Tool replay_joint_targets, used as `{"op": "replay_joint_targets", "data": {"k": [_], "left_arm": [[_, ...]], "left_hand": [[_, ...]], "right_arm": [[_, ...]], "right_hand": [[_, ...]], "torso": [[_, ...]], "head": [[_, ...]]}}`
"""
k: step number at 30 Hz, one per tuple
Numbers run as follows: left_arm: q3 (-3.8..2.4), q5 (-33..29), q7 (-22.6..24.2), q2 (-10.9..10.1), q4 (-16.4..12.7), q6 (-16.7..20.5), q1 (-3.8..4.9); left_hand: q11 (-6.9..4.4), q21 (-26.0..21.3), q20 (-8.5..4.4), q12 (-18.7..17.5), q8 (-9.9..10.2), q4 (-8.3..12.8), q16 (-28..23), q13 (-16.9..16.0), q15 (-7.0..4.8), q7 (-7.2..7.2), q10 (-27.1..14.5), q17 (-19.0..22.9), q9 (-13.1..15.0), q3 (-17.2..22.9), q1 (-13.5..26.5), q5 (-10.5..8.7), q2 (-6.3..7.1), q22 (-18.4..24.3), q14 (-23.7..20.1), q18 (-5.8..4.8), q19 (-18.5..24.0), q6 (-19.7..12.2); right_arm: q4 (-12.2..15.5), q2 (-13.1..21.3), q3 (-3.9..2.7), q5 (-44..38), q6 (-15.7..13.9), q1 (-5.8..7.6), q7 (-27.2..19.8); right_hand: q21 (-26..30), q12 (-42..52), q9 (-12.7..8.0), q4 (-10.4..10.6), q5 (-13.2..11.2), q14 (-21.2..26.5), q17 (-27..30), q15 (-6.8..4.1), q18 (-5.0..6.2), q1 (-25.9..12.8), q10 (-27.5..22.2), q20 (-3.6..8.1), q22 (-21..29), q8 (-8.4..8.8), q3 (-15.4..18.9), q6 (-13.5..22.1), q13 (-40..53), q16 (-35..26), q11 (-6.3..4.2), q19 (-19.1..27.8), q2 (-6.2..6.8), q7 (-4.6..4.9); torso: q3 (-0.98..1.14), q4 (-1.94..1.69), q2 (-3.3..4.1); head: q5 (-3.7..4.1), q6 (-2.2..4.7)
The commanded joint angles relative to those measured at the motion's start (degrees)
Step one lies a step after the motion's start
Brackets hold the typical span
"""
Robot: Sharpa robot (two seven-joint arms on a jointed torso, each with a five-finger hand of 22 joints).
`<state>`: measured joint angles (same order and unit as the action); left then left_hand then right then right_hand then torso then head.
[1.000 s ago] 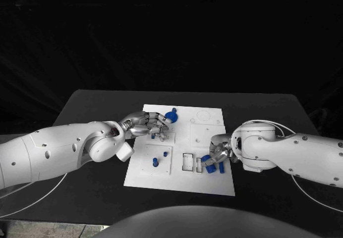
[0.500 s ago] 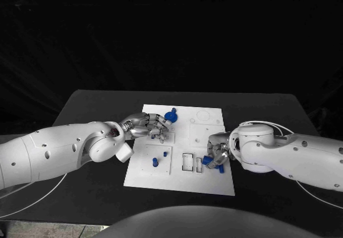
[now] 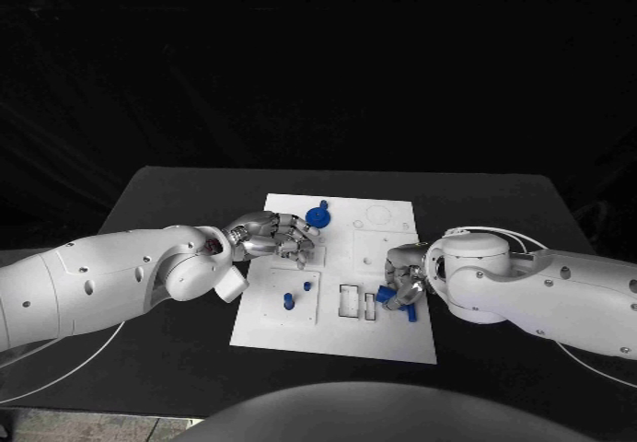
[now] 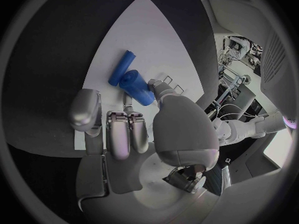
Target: Assemble the parts on the task board
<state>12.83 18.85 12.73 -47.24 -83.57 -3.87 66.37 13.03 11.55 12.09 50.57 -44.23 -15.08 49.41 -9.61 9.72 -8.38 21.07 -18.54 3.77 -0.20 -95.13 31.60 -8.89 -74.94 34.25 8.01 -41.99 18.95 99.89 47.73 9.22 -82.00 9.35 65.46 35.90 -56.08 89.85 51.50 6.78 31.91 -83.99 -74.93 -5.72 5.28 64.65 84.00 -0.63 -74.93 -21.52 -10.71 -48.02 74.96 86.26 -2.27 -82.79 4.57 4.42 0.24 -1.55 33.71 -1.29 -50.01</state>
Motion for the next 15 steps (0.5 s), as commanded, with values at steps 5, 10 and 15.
{"op": "replay_joint_targets", "data": {"k": [5, 10, 15], "left_arm": [[-0.02, 0.54, -0.24, 0.04, -0.01, -1.56, -0.06], [-0.02, 0.55, -0.29, 0.05, 0.05, -1.65, -0.08], [-0.02, 0.55, -0.3, 0.09, 0.14, -1.68, -0.13]], "left_hand": [[-0.04, 0.32, -0.02, -0.22, 0.28, -0.02, -0.13, 0.11, 0.01, -1.11, 0.62, 0.06, 0.03, 0.46, -0.34, 0.22, 0.43, -0.6, 0.26, -1.19, 0.22, 0.35], [-0.04, 0.32, -0.02, -0.22, 0.28, -0.02, -0.13, 0.11, 0.01, -1.11, 0.62, 0.06, 0.03, 0.46, -0.34, 0.22, 0.43, -0.6, 0.26, -1.19, 0.22, 0.35], [-0.04, 0.37, -0.03, -0.26, 0.33, -0.01, -0.13, 0.14, 0.02, -1.14, 0.78, 0.07, 0.03, 0.58, -0.34, 0.23, 0.46, -0.71, 0.29, -1.21, 0.21, 0.37]], "right_arm": [[-0.46, 1.04, 0.25, 11.94, -4.79, -0.25, -1.07], [-0.43, 1.89, 0.22, 20.23, -7.48, 0.43, -1.41], [-0.63, 2.33, 0.2, 29.12, -10.14, 1.52, -1.79]], "right_hand": [[-1.46, 0.15, -1.44, -10.16, 1.97, -4.85, -8.14, 0.36, 0.42, -0.04, 6.0, -0.25, -7.46, -0.14, -10.75, -4.06, 15.04, 0.76, 0.49, -0.77, -2.23, -1.99], [-1.37, 0.15, -2.64, -9.73, -0.22, -4.67, -7.06, 0.16, 0.45, -0.96, 6.0, -0.17, -7.4, 0.15, -10.73, -5.58, 15.04, 0.37, 0.18, -0.91, -2.25, -2.44], [-2.06, 0.15, -3.31, -9.31, -2.45, -4.66, -7.02, 0.04, 0.3, -1.47, 6.0, -0.08, -7.53, 0.26, -10.75, -6.45, 15.04, 0.4, 0.03, -1.17, -2.53, -2.67]], "torso": [[0.01, 0.07, 0.0], [0.0, 0.07, -0.03], [0.0, 0.03, -0.08]], "head": [[-0.22, 0.01], [-0.04, 0.01], [0.13, 0.01]]}}
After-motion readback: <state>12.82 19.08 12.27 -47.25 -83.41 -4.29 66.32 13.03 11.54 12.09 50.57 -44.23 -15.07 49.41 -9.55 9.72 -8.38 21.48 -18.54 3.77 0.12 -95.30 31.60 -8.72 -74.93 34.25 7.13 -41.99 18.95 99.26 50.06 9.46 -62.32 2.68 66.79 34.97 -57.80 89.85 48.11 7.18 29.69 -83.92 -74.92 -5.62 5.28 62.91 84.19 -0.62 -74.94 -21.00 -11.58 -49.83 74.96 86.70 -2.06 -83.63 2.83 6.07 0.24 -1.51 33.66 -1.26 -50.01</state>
